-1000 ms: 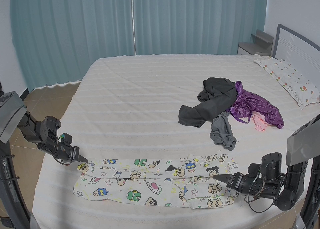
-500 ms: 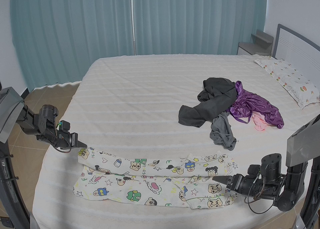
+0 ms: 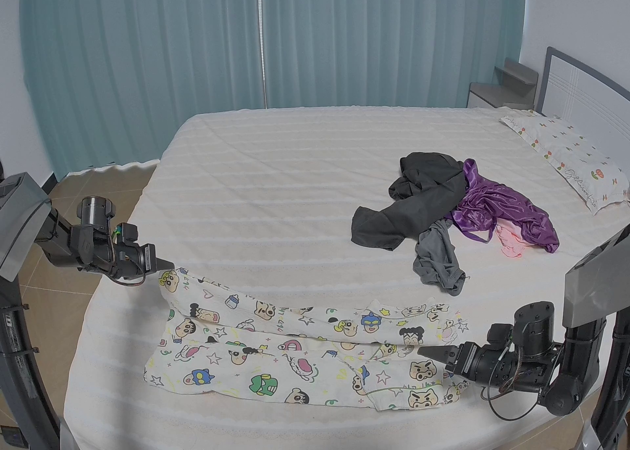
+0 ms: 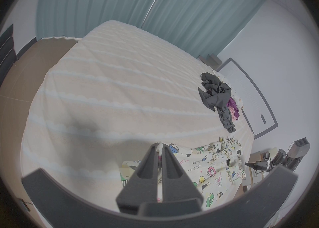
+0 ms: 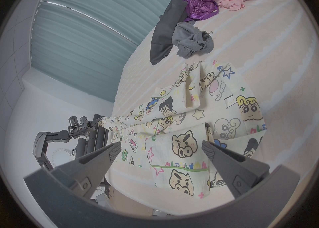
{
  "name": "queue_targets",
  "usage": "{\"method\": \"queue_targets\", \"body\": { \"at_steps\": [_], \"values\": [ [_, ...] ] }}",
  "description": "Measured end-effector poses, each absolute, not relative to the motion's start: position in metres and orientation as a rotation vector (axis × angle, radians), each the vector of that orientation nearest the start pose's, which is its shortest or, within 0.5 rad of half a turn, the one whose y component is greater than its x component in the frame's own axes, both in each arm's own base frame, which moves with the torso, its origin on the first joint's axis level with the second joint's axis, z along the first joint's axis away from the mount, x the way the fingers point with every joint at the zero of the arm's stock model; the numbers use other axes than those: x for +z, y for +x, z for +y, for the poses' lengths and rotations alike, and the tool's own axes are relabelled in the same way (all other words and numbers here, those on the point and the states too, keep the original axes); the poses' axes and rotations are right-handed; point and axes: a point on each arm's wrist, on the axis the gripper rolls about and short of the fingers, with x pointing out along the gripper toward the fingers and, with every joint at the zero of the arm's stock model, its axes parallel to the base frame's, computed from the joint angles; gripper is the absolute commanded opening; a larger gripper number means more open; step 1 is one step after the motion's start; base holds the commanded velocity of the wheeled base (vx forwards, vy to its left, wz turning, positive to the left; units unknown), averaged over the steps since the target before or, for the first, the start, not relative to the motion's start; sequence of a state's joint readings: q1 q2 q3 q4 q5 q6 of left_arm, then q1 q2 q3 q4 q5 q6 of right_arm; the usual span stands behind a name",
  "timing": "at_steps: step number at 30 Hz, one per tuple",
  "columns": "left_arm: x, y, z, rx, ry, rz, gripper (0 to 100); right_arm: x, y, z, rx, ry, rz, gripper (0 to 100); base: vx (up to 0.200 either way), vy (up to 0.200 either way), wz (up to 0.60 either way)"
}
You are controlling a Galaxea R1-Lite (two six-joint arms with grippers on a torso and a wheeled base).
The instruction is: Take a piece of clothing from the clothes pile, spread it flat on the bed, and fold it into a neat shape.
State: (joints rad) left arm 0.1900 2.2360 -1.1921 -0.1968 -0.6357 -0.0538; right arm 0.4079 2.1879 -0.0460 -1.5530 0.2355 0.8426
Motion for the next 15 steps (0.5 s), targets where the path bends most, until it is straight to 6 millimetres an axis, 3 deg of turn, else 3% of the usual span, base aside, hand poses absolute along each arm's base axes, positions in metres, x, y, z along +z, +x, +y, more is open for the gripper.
{"method": "queue_targets", "body": {
  "at_steps": [8, 15],
  "values": [
    [0.049, 0.4, 0.062, -0.396, -0.411, 0.684, 0, 0.004, 0.212, 0.092, 0.313, 0.746, 0.783, 100, 0.0, 0.0, 0.0],
    [0.044, 0.393, 0.06, -0.385, -0.451, 0.694, 0, 0.001, 0.225, 0.088, 0.282, 0.761, 0.743, 100, 0.0, 0.0, 0.0]
  ]
}}
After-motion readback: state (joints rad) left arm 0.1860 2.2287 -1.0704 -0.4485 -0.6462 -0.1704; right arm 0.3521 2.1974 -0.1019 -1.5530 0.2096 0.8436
